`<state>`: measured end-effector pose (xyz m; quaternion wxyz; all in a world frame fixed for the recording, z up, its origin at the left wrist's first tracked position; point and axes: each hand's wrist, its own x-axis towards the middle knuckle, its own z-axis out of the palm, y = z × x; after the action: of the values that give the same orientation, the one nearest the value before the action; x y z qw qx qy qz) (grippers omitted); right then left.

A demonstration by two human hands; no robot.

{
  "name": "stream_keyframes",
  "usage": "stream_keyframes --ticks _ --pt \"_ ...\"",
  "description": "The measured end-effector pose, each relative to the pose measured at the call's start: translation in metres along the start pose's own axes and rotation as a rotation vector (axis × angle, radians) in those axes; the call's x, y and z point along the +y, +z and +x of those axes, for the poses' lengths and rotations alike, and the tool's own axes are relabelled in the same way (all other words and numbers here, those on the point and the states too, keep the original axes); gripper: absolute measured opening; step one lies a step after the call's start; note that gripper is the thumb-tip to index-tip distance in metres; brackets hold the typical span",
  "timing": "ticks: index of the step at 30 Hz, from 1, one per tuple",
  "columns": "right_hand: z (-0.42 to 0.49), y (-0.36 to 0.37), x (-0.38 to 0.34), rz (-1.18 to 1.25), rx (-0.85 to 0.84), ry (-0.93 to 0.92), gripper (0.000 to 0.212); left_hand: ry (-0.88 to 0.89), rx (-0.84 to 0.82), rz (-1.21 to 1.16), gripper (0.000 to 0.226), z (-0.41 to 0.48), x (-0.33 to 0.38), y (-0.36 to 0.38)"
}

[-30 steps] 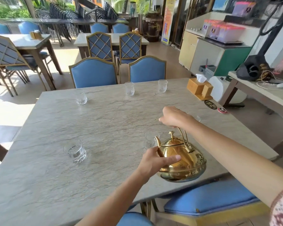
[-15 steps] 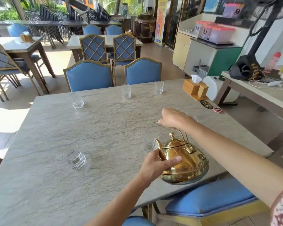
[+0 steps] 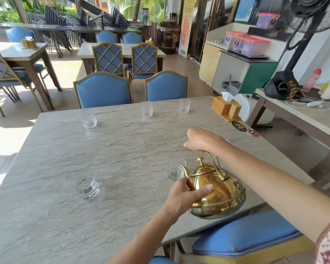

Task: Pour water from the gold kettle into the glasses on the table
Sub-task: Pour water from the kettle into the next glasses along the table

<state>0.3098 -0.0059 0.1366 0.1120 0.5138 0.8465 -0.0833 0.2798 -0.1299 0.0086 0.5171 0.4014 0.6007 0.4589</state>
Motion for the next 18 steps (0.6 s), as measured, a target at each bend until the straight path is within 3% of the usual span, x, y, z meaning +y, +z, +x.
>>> stream_keyframes --ticks 3,18 --pt "-0.0013 0.0007 -0.0005 -0.001 0.010 -0.007 0.020 0.009 -0.005 0.000 0.042 -0.0021 0.0020 -0.0007" --pt "0.0044 -0.0004 -0.0061 -0.034 -0.007 0.035 0.020 0.024 0.023 0.016 0.054 -0.0072 0.0095 -0.0031"
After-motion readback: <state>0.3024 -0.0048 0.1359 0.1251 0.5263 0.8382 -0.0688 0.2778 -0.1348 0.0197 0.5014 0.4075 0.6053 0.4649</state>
